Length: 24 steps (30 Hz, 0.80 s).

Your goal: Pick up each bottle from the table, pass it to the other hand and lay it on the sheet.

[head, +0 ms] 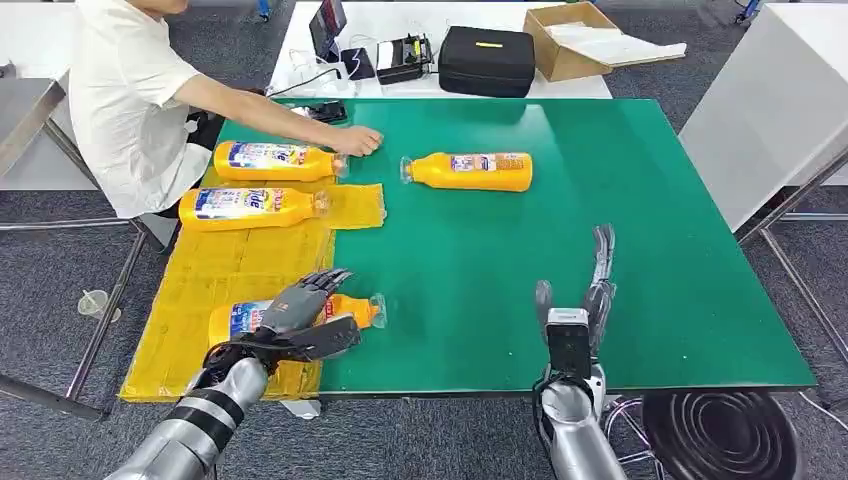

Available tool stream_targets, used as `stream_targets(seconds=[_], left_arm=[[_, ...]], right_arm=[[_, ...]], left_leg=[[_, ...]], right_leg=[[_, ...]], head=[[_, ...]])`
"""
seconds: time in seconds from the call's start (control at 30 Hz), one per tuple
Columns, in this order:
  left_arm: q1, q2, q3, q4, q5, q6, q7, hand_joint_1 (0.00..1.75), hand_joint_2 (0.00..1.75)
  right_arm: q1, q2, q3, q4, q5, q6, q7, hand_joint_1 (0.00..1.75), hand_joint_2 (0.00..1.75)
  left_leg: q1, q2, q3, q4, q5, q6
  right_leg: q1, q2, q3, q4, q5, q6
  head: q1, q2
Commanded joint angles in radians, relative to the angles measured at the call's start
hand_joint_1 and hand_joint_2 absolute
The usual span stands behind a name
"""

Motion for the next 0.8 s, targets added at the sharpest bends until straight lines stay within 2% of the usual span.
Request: stream_targets(seconds=[0.03,0.13,0.27,0.33,0.37,0.4,0.43,0.47,0.53,0.57,0.63,0.67,0.7,0.8], left_arm=[[-0.016,0.044,-0.069,0.108,0.033,-0.049,-0.031,0.0,0.0],[-0.022,0.058,-0.093,0.112,0.051,-0.066,-0.049,0.0,0.0],[-0.021,0.053,-0.103,0.088,0.051,-0.01,-0.045,0.0,0.0],[0.006,0.059,-0.121,-0.005,0.058,0.062,-0.052,0.0,0.0],[0.017,0.058,-0.126,-0.038,0.053,0.081,-0.048,0.0,0.0],[0.036,0.055,-0.124,-0.088,0.039,0.134,-0.041,0.0,0.0],[0.063,0.047,-0.128,-0.155,0.013,0.19,-0.025,0.0,0.0],[0.075,0.048,-0.134,-0.192,0.004,0.182,0.0,0.0,0.0],[0.131,0.035,-0.132,-0.307,-0.062,0.341,-0.017,0.0,0.0],[0.154,0.034,-0.14,-0.362,-0.066,0.356,-0.023,0.0,0.0],[0.172,0.039,-0.152,-0.408,-0.079,0.353,0.006,0.0,0.0],[0.172,0.039,-0.152,-0.408,-0.079,0.353,0.006,0.0,0.0],[0.176,0.041,-0.148,-0.415,-0.07,0.358,-0.004,0.0,1.75],[0.226,0.039,-0.177,-0.521,-0.02,0.357,-0.068,0.0,1.75]], right_arm=[[-0.057,-0.014,0.026,0.097,-0.025,0.012,-0.002,0.0,1.75],[-0.066,-0.018,0.029,0.107,-0.037,0.009,-0.002,0.0,1.75],[-0.065,-0.022,0.03,0.106,-0.038,0.002,-0.002,0.0,1.75],[-0.081,-0.051,0.061,0.181,0.165,-0.15,-0.002,0.0,1.75],[-0.085,-0.055,0.061,0.193,0.199,-0.16,-0.002,0.0,1.75],[-0.096,-0.073,0.063,0.235,0.318,-0.204,0.025,0.0,1.75],[-0.1,-0.094,0.063,0.253,0.41,-0.198,0.085,0.0,1.75],[-0.101,-0.098,0.052,0.259,0.408,-0.187,0.083,0.0,1.75],[-0.11,-0.131,0.049,0.282,0.531,-0.195,0.143,0.0,1.75],[-0.112,-0.149,0.049,0.288,0.571,-0.18,0.173,0.0,1.75],[-0.115,-0.155,0.039,0.291,0.567,-0.167,0.171,0.0,1.75],[-0.115,-0.155,0.039,0.291,0.567,-0.167,0.171,0.0,1.75],[-0.119,-0.164,0.047,0.298,0.621,-0.181,0.193,0.0,1.75],[-0.117,-0.208,0.047,0.294,0.716,-0.171,0.264,0.0,1.75]], left_leg=[[0.001,0.006,0.004,-0.001,-0.002,0.0],[0.001,0.006,0.004,-0.001,-0.001,0.0],[0.001,0.006,0.005,-0.001,-0.001,0.0],[0.001,0.005,0.005,-0.001,-0.002,0.0],[0.001,0.004,0.004,-0.001,-0.001,0.0],[0.0,0.003,0.003,-0.001,-0.001,0.0],[0.001,0.005,0.005,0.0,-0.002,0.0],[0.001,0.004,0.004,-0.001,-0.001,0.001],[0.001,0.004,0.003,0.0,-0.001,0.001],[0.002,0.006,0.006,0.001,-0.004,0.001],[0.0,0.001,-0.001,0.001,-0.001,0.001],[0.0,0.002,0.0,0.001,-0.002,0.001],[0.0,0.002,-0.001,0.001,-0.002,0.001],[0.0,0.002,-0.002,0.001,-0.002,0.001]], right_leg=[[0.001,0.004,0.003,-0.002,0.0,-0.004],[0.001,0.004,0.003,-0.002,0.0,-0.004],[0.002,0.004,0.004,-0.002,0.0,-0.004],[0.002,0.003,0.004,-0.002,0.0,-0.005],[0.001,0.003,0.004,-0.002,0.0,-0.003],[0.001,0.002,0.003,-0.002,0.0,-0.002],[0.002,0.003,0.005,-0.002,0.0,-0.004],[0.001,0.002,0.004,-0.002,0.0,-0.003],[0.001,0.002,0.003,-0.002,0.0,-0.003],[0.003,0.003,0.005,-0.002,-0.002,-0.006],[0.001,-0.001,0.0,-0.001,-0.001,-0.002],[0.001,0.0,0.001,-0.001,-0.002,-0.003],[0.0,0.001,-0.001,-0.001,-0.001,-0.002],[0.0,0.001,-0.002,-0.001,-0.001,-0.002]], head=[[0.0,0.0],[0.0,0.0],[0.0,0.0],[0.0,0.0],[0.0,0.0],[0.0,0.0],[0.0,0.0],[0.0,0.0],[0.0,0.0],[0.0,0.0],[0.0,0.0],[0.0,0.0],[0.0,0.0],[0.0,0.0]])
